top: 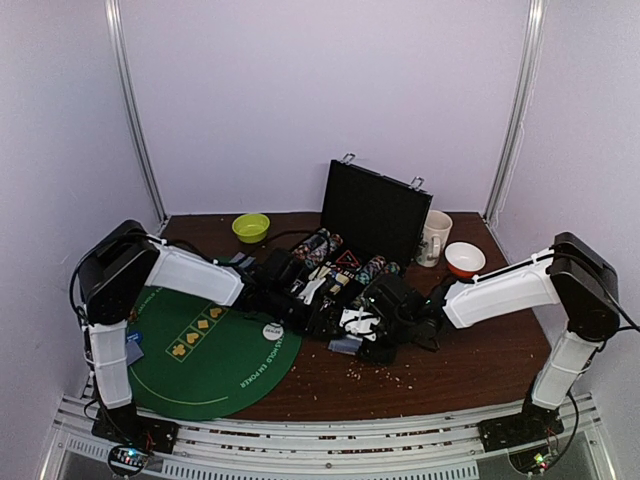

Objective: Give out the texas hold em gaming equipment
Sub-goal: Pick up the poker card from the face-down deck piles.

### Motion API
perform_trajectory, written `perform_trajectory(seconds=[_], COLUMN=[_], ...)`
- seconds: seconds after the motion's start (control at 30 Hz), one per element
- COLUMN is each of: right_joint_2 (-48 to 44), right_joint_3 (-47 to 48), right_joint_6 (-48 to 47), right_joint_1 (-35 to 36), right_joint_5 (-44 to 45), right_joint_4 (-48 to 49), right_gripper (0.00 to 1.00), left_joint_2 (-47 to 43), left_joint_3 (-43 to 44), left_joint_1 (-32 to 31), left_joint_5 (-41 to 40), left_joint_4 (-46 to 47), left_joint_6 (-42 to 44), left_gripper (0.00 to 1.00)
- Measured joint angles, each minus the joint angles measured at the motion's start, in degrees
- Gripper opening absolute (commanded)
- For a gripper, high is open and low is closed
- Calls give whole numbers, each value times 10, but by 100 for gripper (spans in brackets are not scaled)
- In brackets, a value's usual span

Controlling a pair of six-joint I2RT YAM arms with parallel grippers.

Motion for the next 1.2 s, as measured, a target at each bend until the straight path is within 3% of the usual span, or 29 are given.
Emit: perform_trajectory(seconds=[0.33, 0.47, 0.57, 0.83, 1.03, 1.2], right_joint_2=[0, 0, 0, -1, -1, -2], right_joint_3=[0, 0, -1, -3, -3, -3], right_joint_6=[5, 7, 9, 11, 11, 11], right_joint_1=[-1, -3, -4, -6, -6, -8], right_joint_5=[-3, -5, -7, -9, -10, -10], right_joint_4=[3, 3, 3, 5, 5, 3], right_gripper=[60, 60, 60, 59, 59, 59], left_joint_2=[39, 53, 53, 19, 12, 10], left_joint_3=[51, 77, 85, 45, 30, 28], left_joint_1=[-4, -7, -8, -10, -10, -6], left_joint_5=[4, -12, -43, -70, -63, -47], left_joint_4=[-40, -72, -101, -102, -93, -91], left_joint_6=[16, 27, 41, 49, 51, 55], left_gripper=[39, 28, 26, 25, 0, 0])
